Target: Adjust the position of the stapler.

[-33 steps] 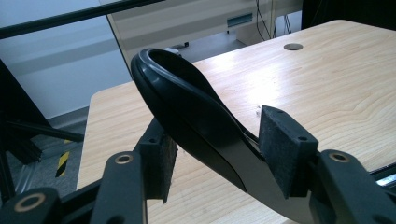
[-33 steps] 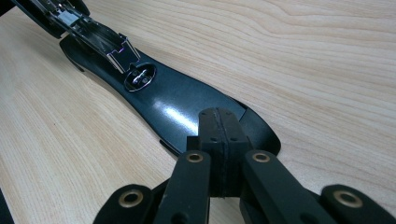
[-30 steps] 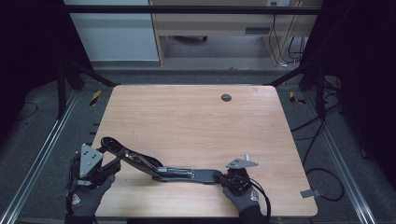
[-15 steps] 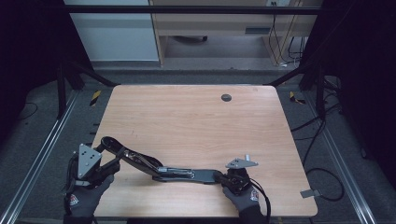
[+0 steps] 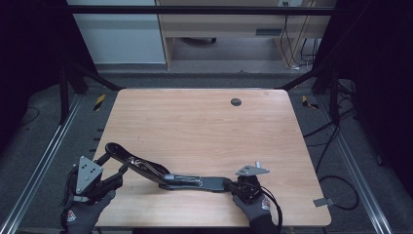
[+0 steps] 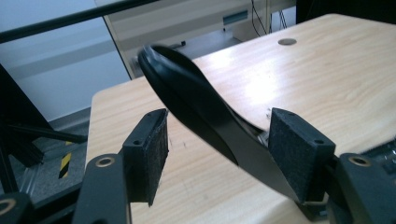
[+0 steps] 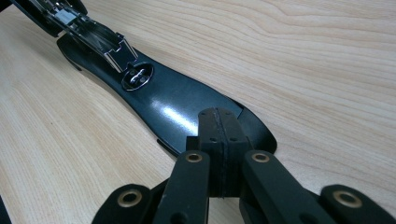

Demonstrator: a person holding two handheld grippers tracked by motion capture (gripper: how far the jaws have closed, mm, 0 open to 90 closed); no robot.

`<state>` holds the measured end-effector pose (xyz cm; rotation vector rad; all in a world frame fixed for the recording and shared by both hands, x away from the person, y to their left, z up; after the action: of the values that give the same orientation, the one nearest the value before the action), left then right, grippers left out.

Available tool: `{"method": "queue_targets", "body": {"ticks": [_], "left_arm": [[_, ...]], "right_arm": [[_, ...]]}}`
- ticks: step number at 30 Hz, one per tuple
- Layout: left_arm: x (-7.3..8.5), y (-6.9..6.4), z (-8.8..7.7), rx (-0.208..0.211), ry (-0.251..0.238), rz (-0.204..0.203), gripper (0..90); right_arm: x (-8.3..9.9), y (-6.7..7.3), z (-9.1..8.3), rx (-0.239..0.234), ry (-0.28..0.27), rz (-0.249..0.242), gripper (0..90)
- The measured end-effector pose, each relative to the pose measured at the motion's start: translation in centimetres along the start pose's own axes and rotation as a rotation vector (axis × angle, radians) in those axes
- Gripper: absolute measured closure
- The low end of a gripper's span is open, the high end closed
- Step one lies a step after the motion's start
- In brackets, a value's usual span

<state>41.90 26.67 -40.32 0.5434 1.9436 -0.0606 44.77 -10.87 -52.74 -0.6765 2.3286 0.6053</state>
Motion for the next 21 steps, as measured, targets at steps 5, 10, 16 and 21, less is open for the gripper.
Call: {"method": "queue_targets", "body": {"ticks": [5, 10, 16, 21], "left_arm": [[0.8, -0.1, -0.1, 0.007, 0.017, 0.001, 37.2], [1.7, -0.4, -0.2, 0.005, 0.041, -0.003, 36.6], [2.9, -0.3, 0.1, 0.004, 0.066, -0.015, 36.6], [4.0, -0.3, 0.8, 0.0, 0.093, -0.032, 40.3]], "right_arm": [[0.0, 0.0, 0.0, 0.004, -0.001, -0.004, 90.0], [0.0, 0.0, 0.0, 0.005, 0.0, -0.004, 90.0], [0.0, 0.0, 0.0, 0.007, 0.002, -0.004, 90.0], [0.0, 0.0, 0.0, 0.007, 0.003, -0.002, 90.0]]}}
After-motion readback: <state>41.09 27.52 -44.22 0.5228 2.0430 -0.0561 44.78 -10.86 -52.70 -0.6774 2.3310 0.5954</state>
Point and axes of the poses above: each handheld gripper's, and its own axes: z roughly forward along the jaws, x roughly out of its underside, y roughly to its left, the point moved 5 cm from there along z, roughly forward along the jaws, and after that the axes turned 6 degrees about y, right-handed, at the moved point
